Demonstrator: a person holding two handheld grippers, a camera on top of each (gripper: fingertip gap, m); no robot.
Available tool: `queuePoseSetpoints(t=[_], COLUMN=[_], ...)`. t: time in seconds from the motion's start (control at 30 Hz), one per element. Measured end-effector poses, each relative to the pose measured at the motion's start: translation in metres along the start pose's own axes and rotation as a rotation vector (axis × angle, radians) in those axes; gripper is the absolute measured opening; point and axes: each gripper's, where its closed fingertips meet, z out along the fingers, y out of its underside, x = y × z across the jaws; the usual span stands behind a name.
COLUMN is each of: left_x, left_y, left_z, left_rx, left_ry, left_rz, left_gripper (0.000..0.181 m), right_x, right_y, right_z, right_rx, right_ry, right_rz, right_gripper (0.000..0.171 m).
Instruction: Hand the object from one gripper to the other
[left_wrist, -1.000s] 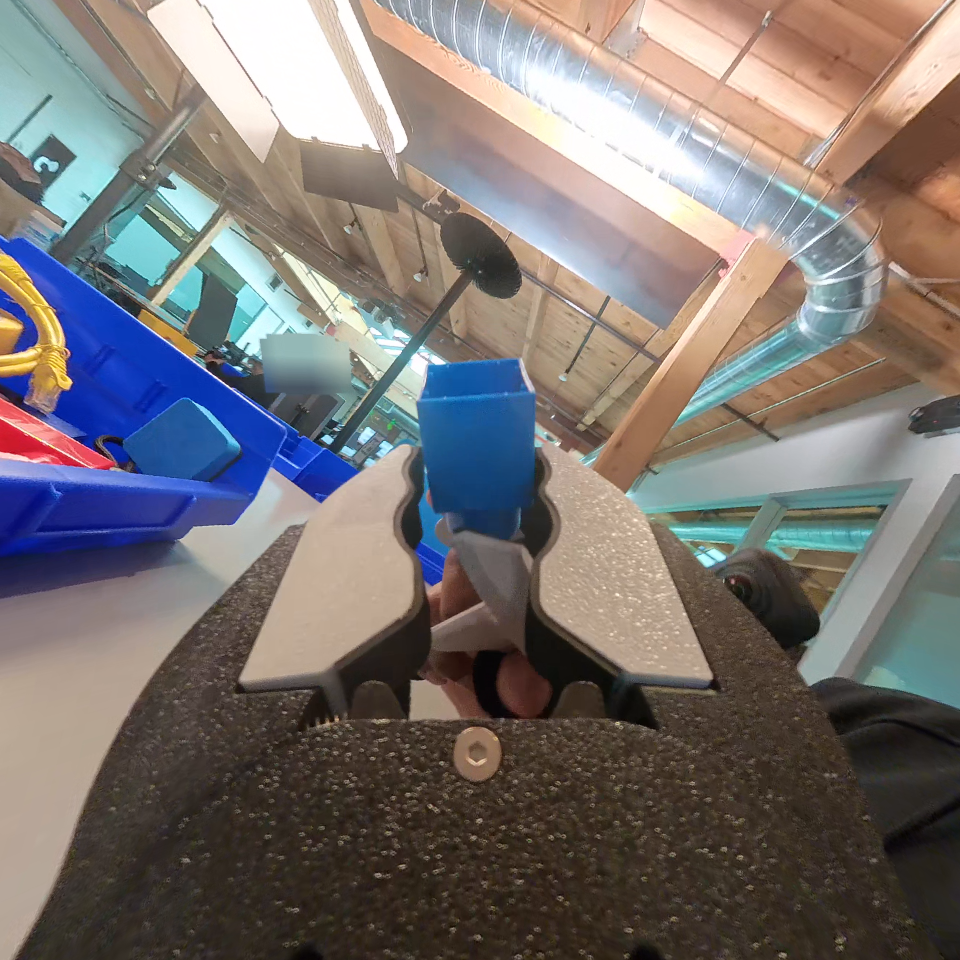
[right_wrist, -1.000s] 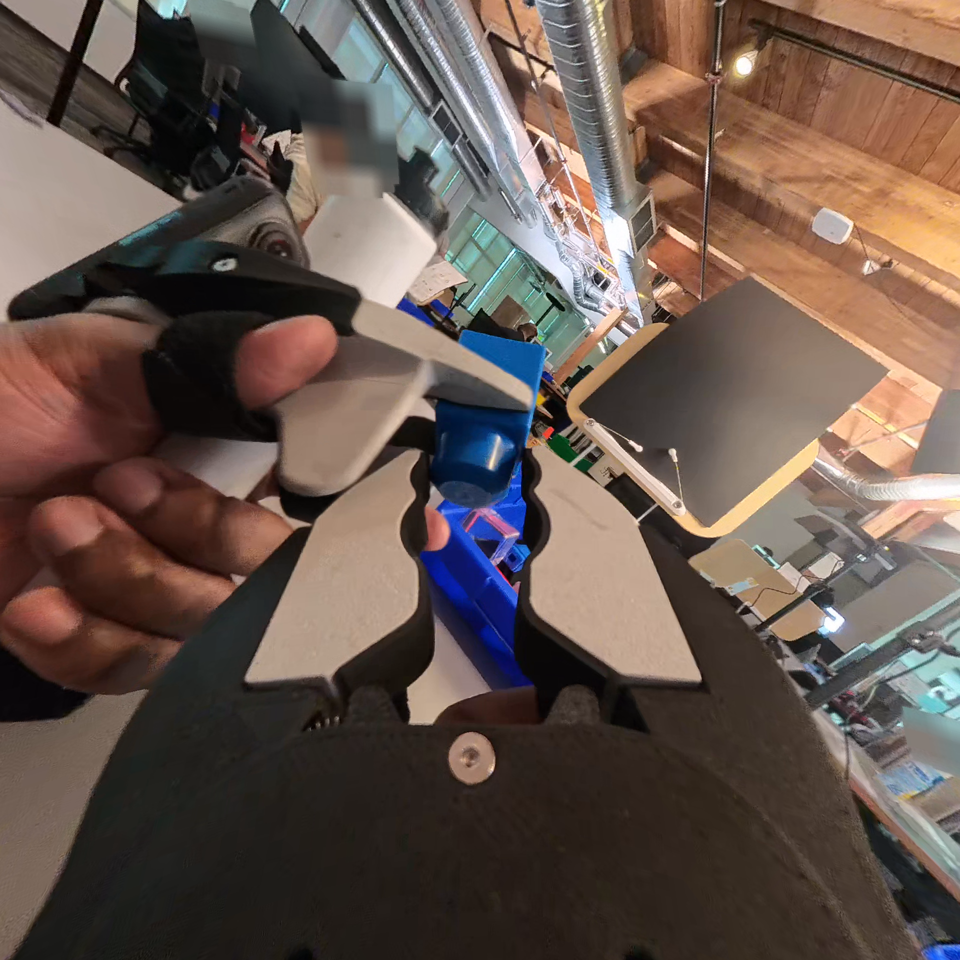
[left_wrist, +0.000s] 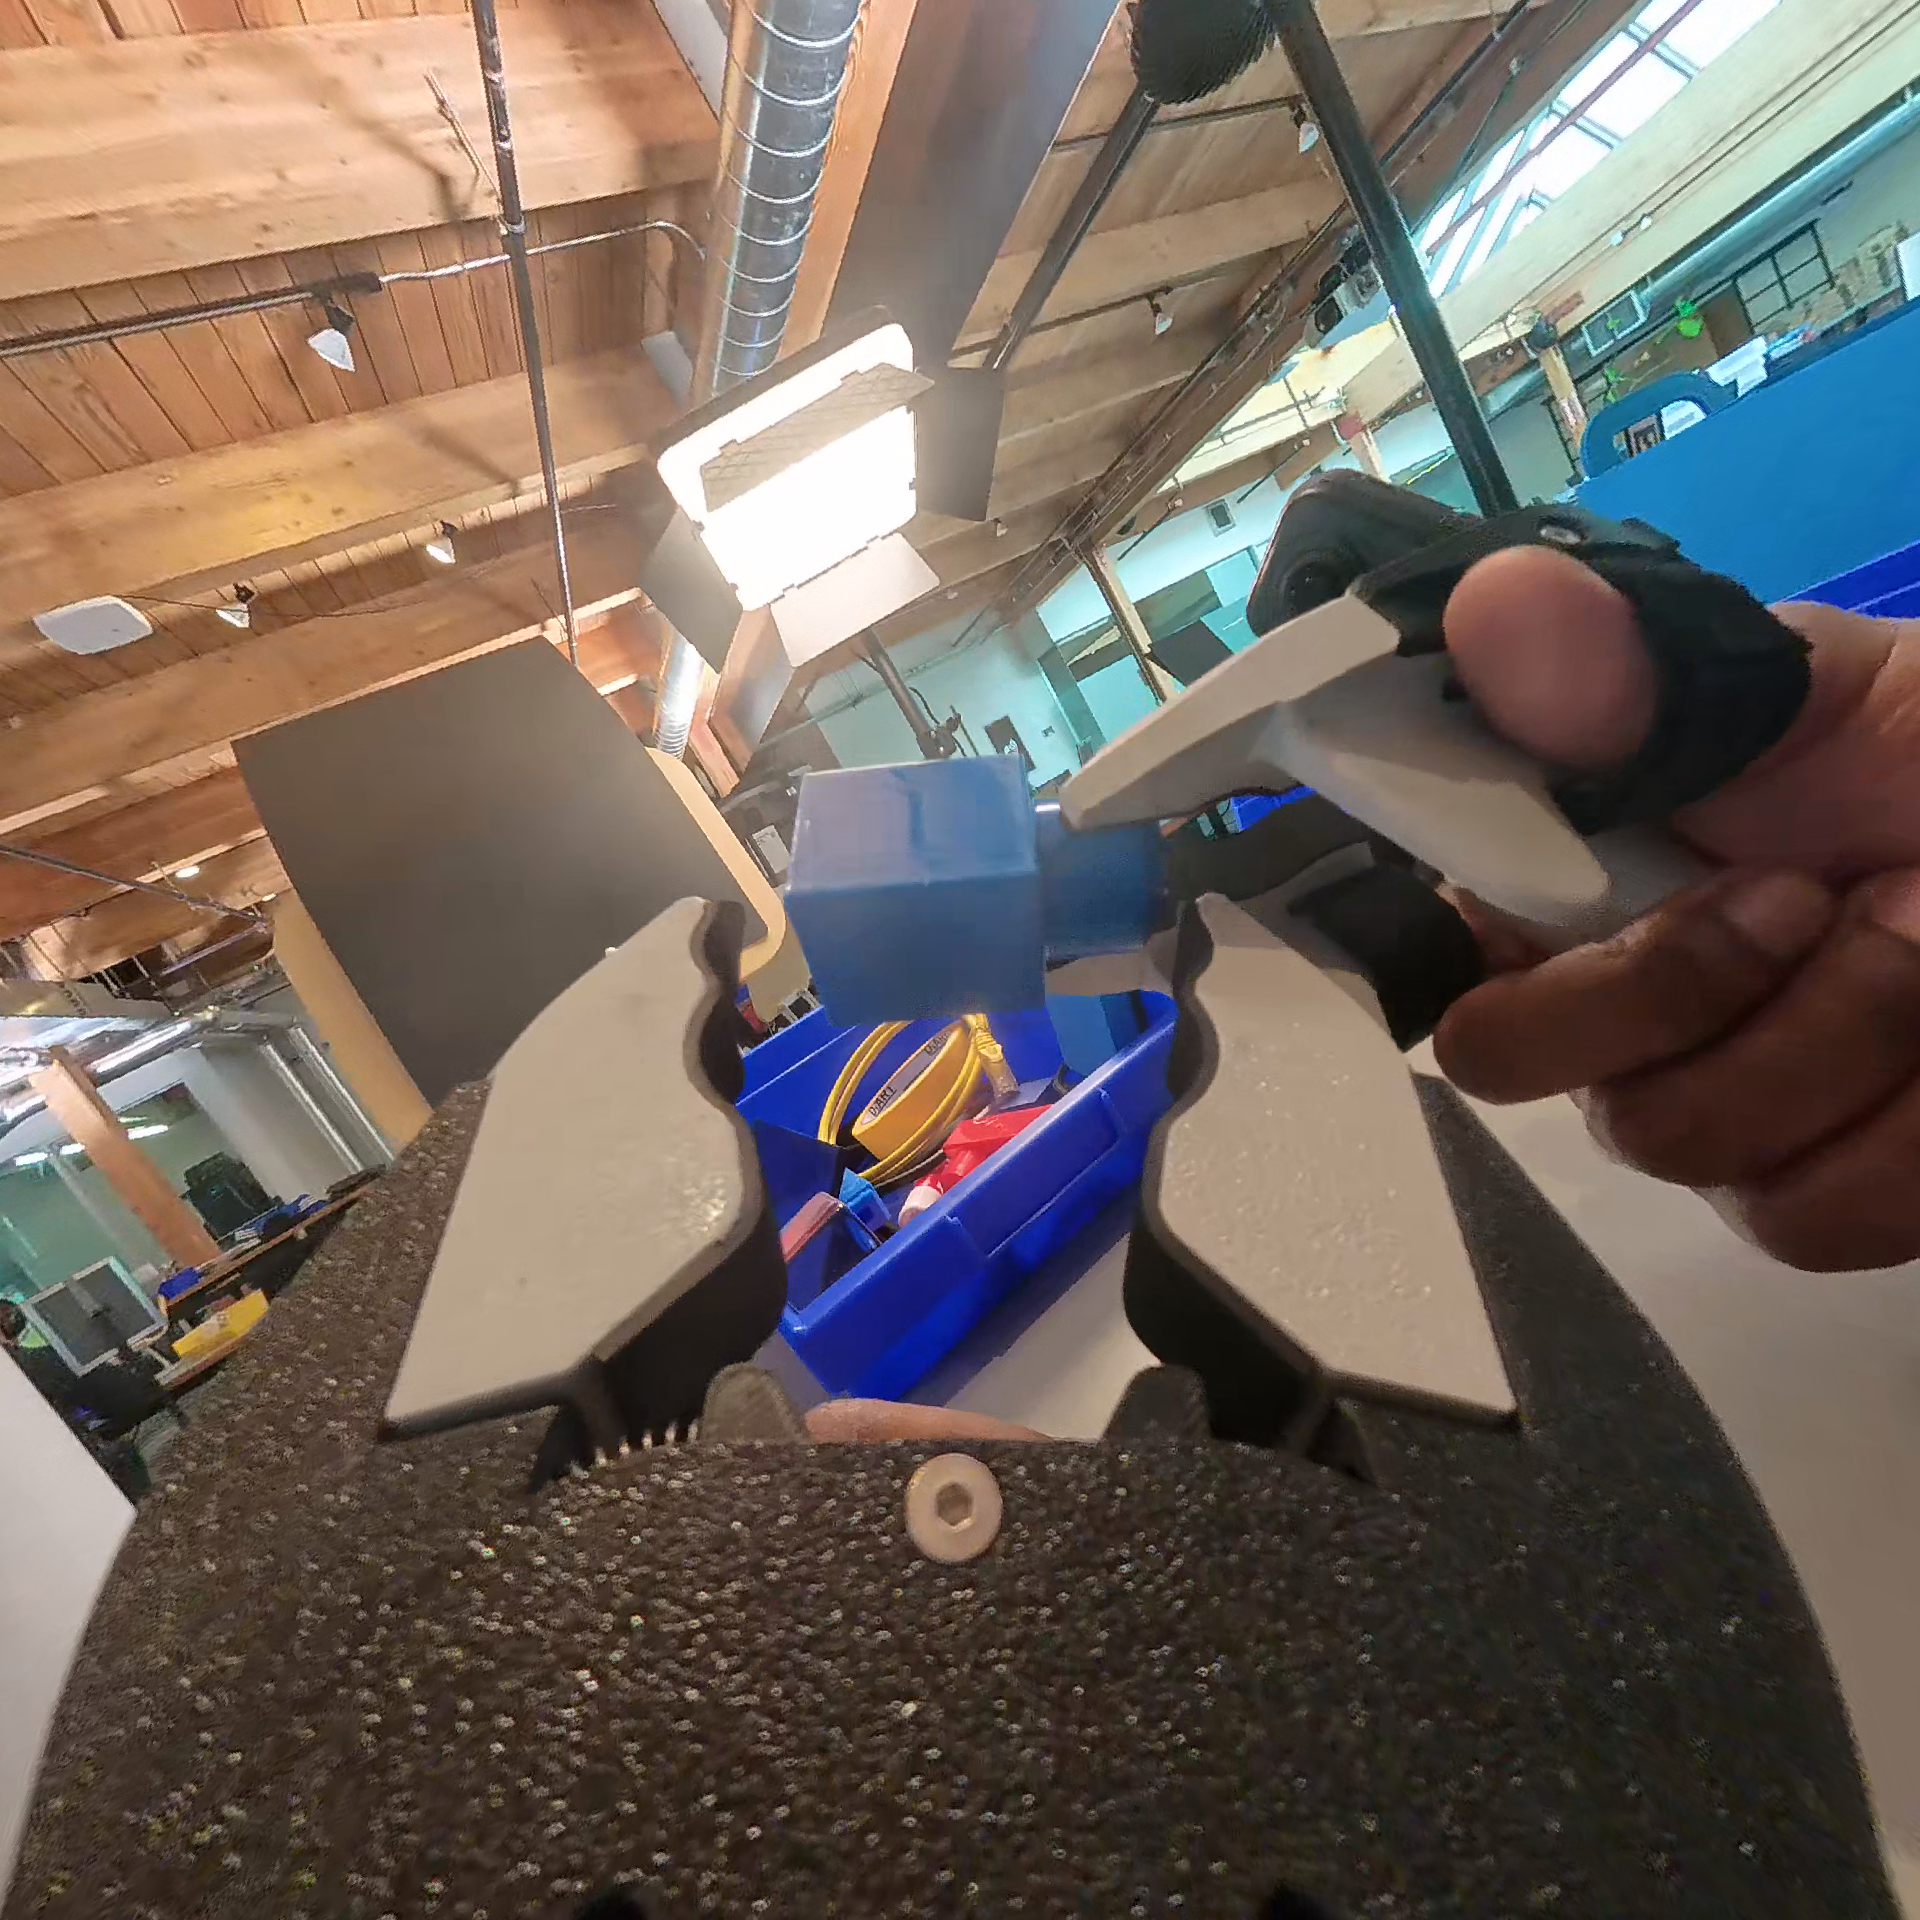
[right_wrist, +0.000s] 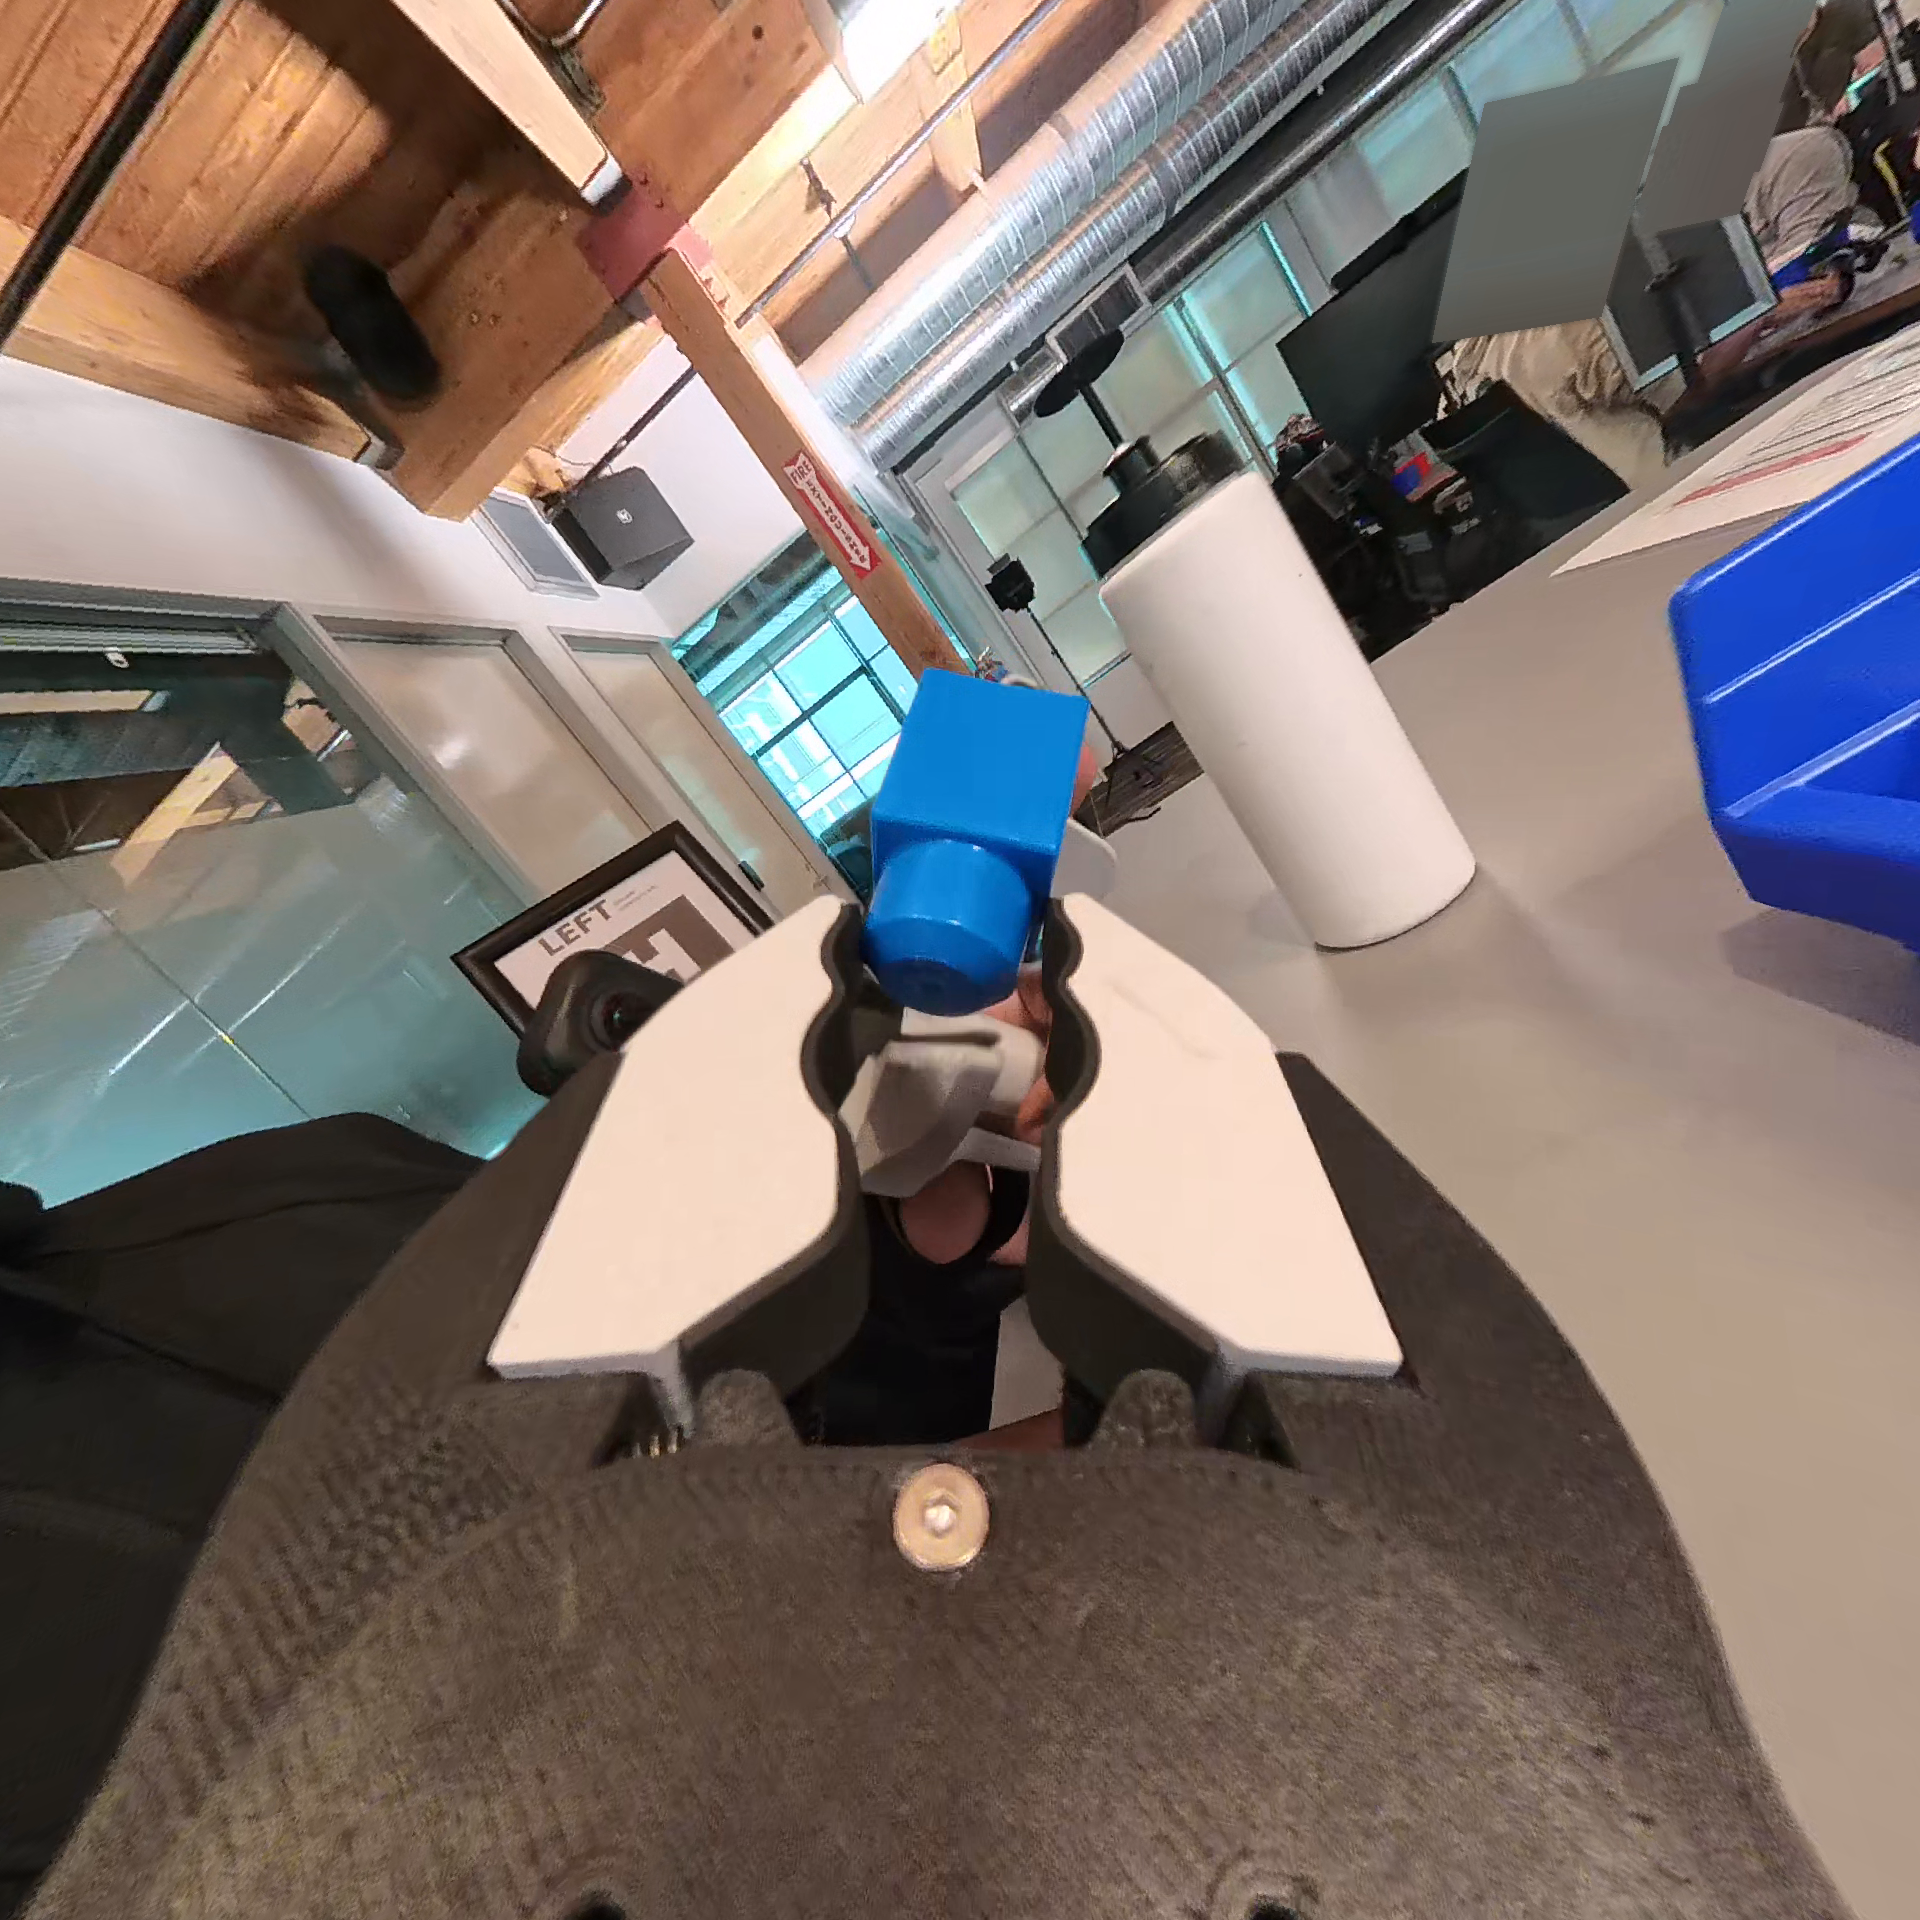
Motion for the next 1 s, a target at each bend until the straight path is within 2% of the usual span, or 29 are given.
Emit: queuePoseSetpoints(t=[0.1, 0.33, 0.4, 0.57, 0.63, 0.73, 1.0], left_x=[0.005, -0.002, -0.008, -0.01, -0.006, 0.002, 0.017], left_y=[0.004, 0.019, 0.024, 0.053, 0.064, 0.076, 0.085], left_z=[0.0, 0.0, 0.001, 0.003, 0.003, 0.003, 0.003], left_rx=[-0.022, -0.124, -0.153, -0.311, -0.376, -0.451, -0.508], left_ry=[0.031, -0.024, -0.053, -0.048, -0.028, 0.01, 0.082], left_rz=[0.003, 0.07, 0.06, 0.04, 0.068, 0.095, 0.161], left_gripper=[0.068, 0.067, 0.067, 0.066, 0.066, 0.066, 0.066], right_x=[0.001, 0.018, 0.025, 0.035, 0.039, 0.046, 0.069], right_y=[0.006, 0.008, 0.004, -0.008, -0.007, 0.005, 0.017], right_z=[0.004, 0.002, -0.002, -0.012, -0.013, -0.009, -0.008], right_rx=[-0.028, -0.063, -0.069, -0.126, -0.162, -0.232, -0.313], right_ry=[0.013, 0.186, 0.298, 0.592, 0.66, 0.679, 0.768], right_rz=[-0.015, -0.194, -0.338, -0.871, -0.998, -1.012, -0.942], right_gripper=[0.033, 0.031, 0.036, 0.041, 0.043, 0.045, 0.046])
